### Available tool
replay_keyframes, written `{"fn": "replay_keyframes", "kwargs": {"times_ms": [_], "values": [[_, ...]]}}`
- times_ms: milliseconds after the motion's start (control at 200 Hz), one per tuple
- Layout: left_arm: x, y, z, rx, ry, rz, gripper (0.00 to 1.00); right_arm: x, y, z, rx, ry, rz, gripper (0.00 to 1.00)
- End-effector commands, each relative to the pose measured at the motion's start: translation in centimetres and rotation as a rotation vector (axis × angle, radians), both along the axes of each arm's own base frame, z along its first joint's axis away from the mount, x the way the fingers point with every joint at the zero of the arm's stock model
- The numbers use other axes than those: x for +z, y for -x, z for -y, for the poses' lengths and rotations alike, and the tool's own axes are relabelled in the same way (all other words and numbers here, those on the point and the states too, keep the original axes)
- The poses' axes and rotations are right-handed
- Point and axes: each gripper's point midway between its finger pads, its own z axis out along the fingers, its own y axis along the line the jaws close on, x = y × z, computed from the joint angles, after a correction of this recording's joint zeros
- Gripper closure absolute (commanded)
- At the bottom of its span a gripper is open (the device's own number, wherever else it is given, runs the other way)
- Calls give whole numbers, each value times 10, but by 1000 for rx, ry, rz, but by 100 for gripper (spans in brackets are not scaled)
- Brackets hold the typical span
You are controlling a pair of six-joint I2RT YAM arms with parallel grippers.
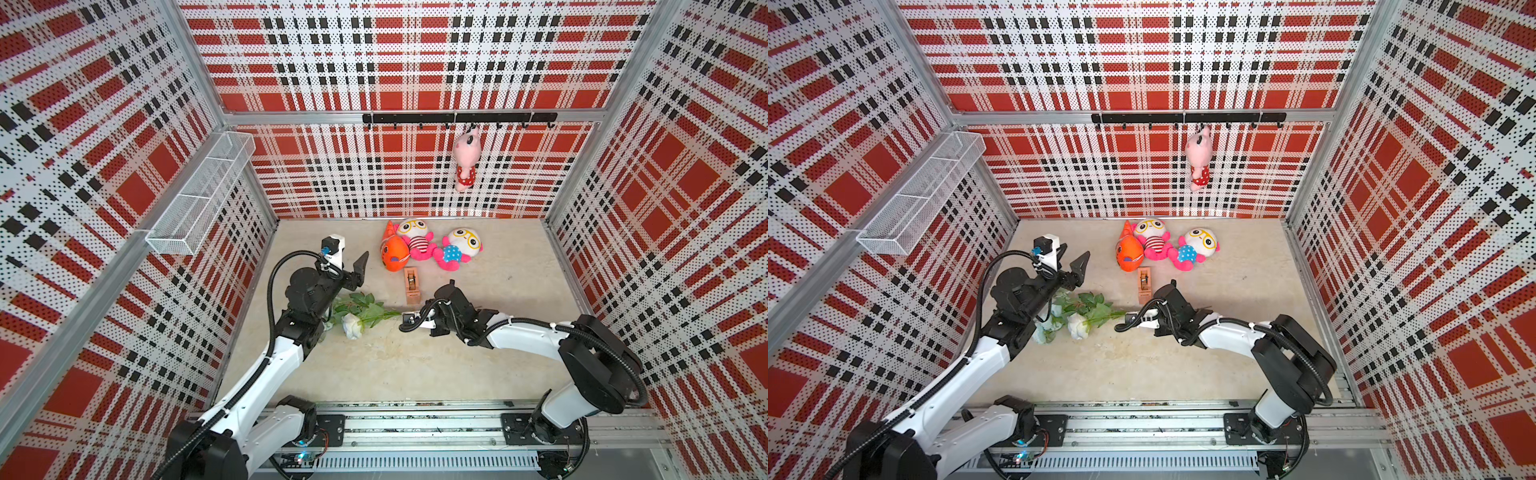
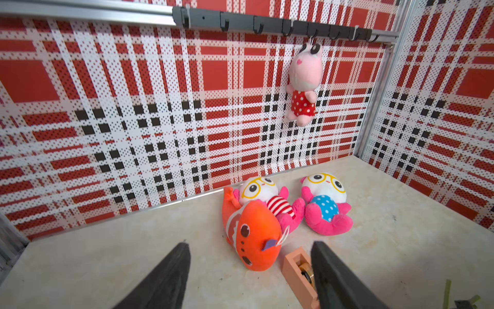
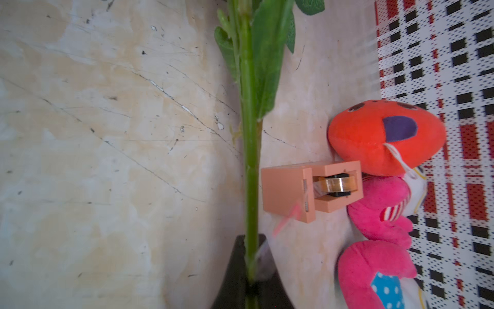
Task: Wrap bouquets with tape
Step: Pick up the unwrapped bouquet from the center of the board, then wrap the tape around the bouquet.
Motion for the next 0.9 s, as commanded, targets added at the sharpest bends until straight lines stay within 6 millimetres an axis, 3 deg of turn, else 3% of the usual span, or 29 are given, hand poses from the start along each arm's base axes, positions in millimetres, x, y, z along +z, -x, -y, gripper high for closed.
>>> {"fn": "replay_keyframes", "kwargs": {"times_ms": [0,180,366,466,651,716,897], "values": [[33,3,8,-55,-7,91,22,48,-5,-17,90,-91,209,100],[27,21,39,-267,-93,133,20,51,-12,-17,113,-59,311,100],[3,14,43,-281,-192,99,8,59,-15,-22,141,-63,394,100],[-23,9,53,-347,-264,26,0,61,-19,-21,140,-59,461,100],[-81,14,86,-584,-394,-151,2,62,-21,-22,151,-57,538,100],[-99,17,90,-675,-405,-216,3,64,-21,-22,152,-54,573,100],[-149,13,106,-740,-511,-403,1,65,-19,-22,158,-67,629,100]]}}
